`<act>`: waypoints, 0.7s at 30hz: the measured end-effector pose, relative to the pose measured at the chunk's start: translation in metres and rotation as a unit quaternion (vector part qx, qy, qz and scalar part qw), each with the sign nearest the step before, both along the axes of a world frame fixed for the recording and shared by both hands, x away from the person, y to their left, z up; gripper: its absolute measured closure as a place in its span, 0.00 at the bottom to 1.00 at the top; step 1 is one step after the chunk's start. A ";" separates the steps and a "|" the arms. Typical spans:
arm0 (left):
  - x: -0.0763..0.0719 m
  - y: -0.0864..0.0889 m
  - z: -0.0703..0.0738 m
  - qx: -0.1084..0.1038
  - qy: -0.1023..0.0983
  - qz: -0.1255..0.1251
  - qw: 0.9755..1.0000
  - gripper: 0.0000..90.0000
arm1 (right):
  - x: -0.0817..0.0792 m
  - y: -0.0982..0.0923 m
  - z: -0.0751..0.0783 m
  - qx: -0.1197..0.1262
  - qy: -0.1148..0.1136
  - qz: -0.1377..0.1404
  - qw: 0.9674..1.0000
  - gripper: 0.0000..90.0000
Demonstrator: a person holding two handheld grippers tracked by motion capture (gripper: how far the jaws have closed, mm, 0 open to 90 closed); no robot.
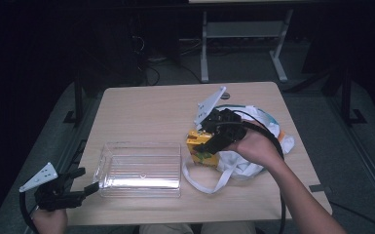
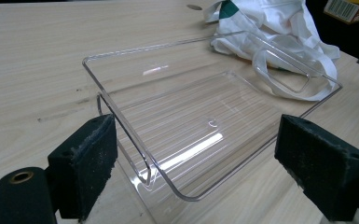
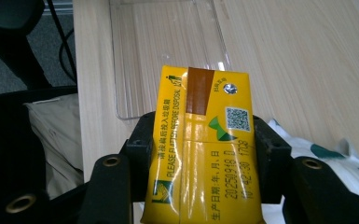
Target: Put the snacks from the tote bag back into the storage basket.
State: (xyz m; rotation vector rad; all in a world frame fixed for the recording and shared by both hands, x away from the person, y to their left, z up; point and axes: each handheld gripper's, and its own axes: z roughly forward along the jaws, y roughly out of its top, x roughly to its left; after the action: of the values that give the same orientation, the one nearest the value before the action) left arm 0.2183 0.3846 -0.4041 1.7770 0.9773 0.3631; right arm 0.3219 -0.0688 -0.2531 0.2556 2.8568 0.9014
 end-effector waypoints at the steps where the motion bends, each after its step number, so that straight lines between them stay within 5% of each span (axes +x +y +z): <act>1: 0.000 0.000 0.000 0.000 0.000 0.000 1.000 0.14 | 0.000 0.001 0.000 -0.001 -0.003 0.005 1.000 0.57; 21: 0.001 0.001 -0.001 0.000 0.001 0.001 1.000 0.14 | -0.005 0.037 -0.004 0.001 0.003 0.041 0.999 0.57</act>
State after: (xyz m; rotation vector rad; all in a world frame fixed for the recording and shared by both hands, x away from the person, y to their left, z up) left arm 0.2192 0.3859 -0.4047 1.7775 0.9800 0.3619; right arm 0.3173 -0.0317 -0.2574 0.1423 2.8918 0.9194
